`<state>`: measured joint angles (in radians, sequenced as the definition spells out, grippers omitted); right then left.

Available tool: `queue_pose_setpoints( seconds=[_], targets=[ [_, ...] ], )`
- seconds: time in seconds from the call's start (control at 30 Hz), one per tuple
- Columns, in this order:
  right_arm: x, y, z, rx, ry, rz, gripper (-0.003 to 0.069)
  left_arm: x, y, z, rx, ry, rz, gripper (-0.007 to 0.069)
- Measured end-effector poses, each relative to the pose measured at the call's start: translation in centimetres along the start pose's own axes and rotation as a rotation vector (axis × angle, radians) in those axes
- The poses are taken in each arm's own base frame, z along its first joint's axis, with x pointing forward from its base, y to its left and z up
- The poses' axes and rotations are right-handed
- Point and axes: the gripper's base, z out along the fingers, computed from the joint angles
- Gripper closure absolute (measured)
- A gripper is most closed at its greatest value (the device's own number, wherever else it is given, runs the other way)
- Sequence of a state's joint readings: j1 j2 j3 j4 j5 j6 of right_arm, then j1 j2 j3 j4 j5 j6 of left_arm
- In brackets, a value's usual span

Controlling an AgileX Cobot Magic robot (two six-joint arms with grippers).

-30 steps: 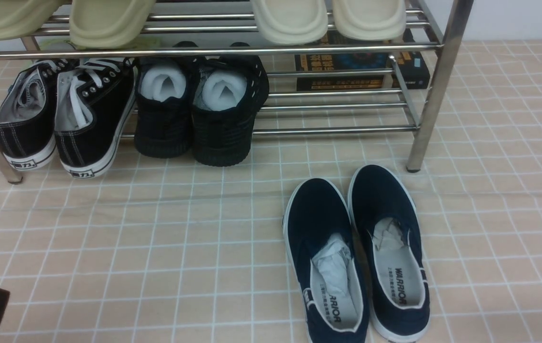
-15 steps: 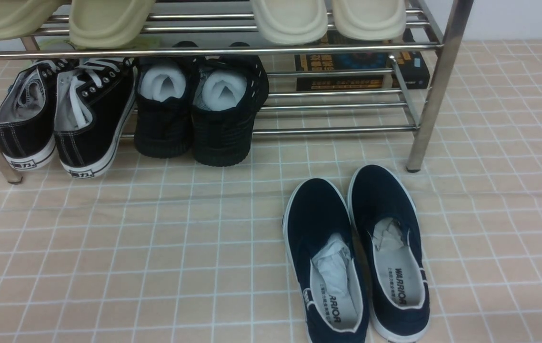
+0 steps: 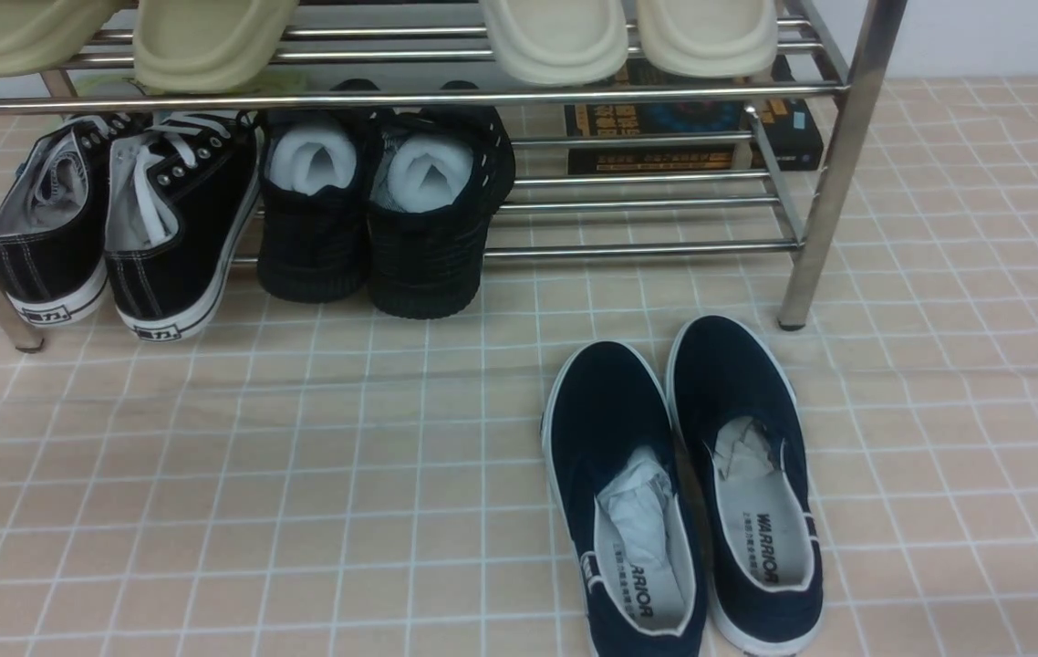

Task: Take the shoes off the shelf from the light coffee tablecloth by hand.
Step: 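Grasp the leftmost shoe on the bottom shelf of the shoe rack with the left gripper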

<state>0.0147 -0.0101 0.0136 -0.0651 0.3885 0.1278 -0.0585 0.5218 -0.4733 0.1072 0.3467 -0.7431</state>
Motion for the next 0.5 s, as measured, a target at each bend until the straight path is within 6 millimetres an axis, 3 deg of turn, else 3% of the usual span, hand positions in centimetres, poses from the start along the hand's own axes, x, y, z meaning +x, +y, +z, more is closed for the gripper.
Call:
queue_pose_setpoints(
  seconds=[0.17, 0.2, 0.33, 0.5],
  targets=[
    [0.0, 0.0, 0.0, 0.000, 0.000, 0.000, 0.0420, -0.4, -0.3, 3.8, -0.243, 0.365, 0.201, 0.0623],
    [0.0, 0.0, 0.0, 0.000, 0.000, 0.000, 0.0420, -0.2, -0.3, 5.3, -0.303, 0.511, 0.266, 0.0623],
    [0.0, 0.0, 0.0, 0.000, 0.000, 0.000, 0.0420, -0.4, -0.9, 8.3, -0.357, 0.788, 0.389, 0.0623],
    [0.0, 0.0, 0.0, 0.000, 0.000, -0.001, 0.0420, -2.8, -1.9, 11.6, -0.401, 0.821, 0.526, 0.0623]
  ],
)
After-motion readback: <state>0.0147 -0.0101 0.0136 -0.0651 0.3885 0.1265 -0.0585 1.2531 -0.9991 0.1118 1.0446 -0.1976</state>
